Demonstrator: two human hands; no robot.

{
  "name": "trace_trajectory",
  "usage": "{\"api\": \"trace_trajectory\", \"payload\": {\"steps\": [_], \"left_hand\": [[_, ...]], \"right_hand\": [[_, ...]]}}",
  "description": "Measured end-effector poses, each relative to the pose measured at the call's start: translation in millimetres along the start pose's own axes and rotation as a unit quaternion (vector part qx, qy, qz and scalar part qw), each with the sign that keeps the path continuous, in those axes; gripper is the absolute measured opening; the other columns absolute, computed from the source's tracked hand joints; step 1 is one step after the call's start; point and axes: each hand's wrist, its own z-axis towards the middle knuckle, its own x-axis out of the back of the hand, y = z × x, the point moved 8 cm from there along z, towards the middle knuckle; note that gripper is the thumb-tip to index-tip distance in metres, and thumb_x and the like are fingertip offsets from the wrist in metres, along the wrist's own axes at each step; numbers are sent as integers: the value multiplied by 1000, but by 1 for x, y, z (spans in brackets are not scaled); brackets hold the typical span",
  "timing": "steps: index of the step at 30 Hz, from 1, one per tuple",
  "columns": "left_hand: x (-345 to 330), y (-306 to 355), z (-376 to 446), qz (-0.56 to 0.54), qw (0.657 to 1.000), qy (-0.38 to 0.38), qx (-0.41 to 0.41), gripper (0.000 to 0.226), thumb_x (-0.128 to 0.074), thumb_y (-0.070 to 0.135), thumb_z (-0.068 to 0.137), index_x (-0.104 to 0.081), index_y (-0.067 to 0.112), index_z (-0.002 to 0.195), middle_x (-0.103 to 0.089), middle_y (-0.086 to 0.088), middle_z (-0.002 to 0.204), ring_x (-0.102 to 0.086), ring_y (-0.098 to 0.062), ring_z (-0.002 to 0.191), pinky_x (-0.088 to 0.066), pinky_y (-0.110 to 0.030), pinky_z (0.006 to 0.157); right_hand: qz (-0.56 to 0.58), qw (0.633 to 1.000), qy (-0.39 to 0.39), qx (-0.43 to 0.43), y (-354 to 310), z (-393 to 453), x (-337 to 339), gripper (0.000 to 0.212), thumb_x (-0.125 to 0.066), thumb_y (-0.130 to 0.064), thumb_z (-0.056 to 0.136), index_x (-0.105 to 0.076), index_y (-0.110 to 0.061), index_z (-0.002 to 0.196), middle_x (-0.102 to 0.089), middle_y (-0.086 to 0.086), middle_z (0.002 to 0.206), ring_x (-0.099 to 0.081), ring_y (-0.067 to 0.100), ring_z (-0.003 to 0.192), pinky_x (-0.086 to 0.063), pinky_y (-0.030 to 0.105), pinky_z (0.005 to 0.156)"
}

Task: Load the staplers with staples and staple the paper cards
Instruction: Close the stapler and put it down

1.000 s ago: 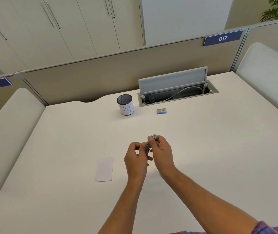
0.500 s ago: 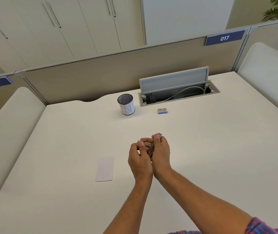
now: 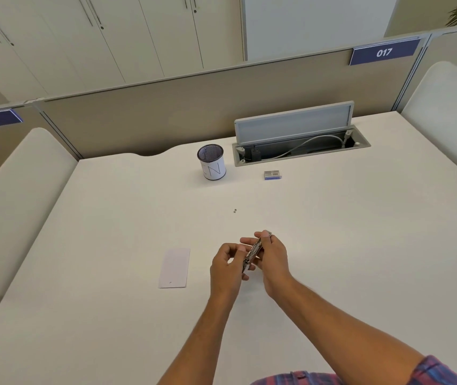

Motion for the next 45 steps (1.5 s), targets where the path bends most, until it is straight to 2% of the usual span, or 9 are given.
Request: {"api": "trace_trajectory", "payload": {"steps": [3,9,15,20,22,26,30,35,45], "left_hand": [[4,-2,6,1,999,-29,28,14,-60,25,99,-67,13,97,-76,-4,93,-76,-28,73,-51,-34,57],[17,6,20,75,996,-48,5,19,-58,19,94,-75,21,85,-77,2,89,-66,-24,57,-39,-25,46],[16,26,31,161,982,-65,-78,19,-77,47,83,-70,30,87,-73,16,88,-59,-5,58,-46,-14,57],[9,36,50,252,952,-78,-154,19,-78,14,83,-71,26,96,-70,12,95,-59,-2,73,-45,-9,66],[7,36,60,294,936,-76,-177,19,-75,11,85,-73,23,100,-67,9,97,-61,-6,82,-47,-12,71],[2,30,78,379,901,-74,-199,20,-69,13,90,-75,19,108,-64,4,101,-64,-17,89,-54,-35,80],[-8,25,85,457,856,-83,-226,25,-61,10,92,-75,20,110,-67,1,102,-64,-23,91,-52,-39,79],[-13,12,90,485,838,-95,-232,26,-59,10,92,-76,22,108,-66,1,98,-65,-26,87,-50,-37,77],[-13,3,99,436,854,-89,-270,26,-61,2,84,-74,19,97,-65,3,87,-62,-23,80,-53,-41,72]], "right_hand": [[-32,999,2,13,-1,7,4,30,-43,-28,111,-64,-7,112,-79,9,102,-75,20,81,-58,32,74],[-64,998,1,20,-2,28,15,28,-54,-28,107,-74,-9,104,-76,8,95,-72,16,82,-54,31,76],[14,1000,-22,3,-8,42,19,17,-59,-17,104,-67,-2,105,-78,18,96,-76,26,83,-61,34,79],[-24,999,-23,31,-22,61,26,12,-63,-12,101,-66,-3,108,-76,20,101,-75,26,86,-60,32,76],[-77,995,-27,56,-31,69,29,13,-69,-8,97,-70,-1,108,-75,17,95,-74,24,85,-61,29,76],[-167,982,-46,78,-41,84,33,16,-77,-4,90,-73,0,105,-73,16,85,-72,24,78,-60,26,71],[-242,964,-72,84,-42,93,36,23,-78,-2,88,-72,1,110,-73,16,82,-73,20,72,-60,25,71],[-445,880,-78,147,-40,98,44,14,-82,-20,86,-78,-16,100,-73,1,79,-65,4,68,-49,13,69],[-671,688,-147,235,-36,104,33,19,-57,-30,103,-72,-19,109,-71,-3,105,-60,18,99,-48,35,87]]}}
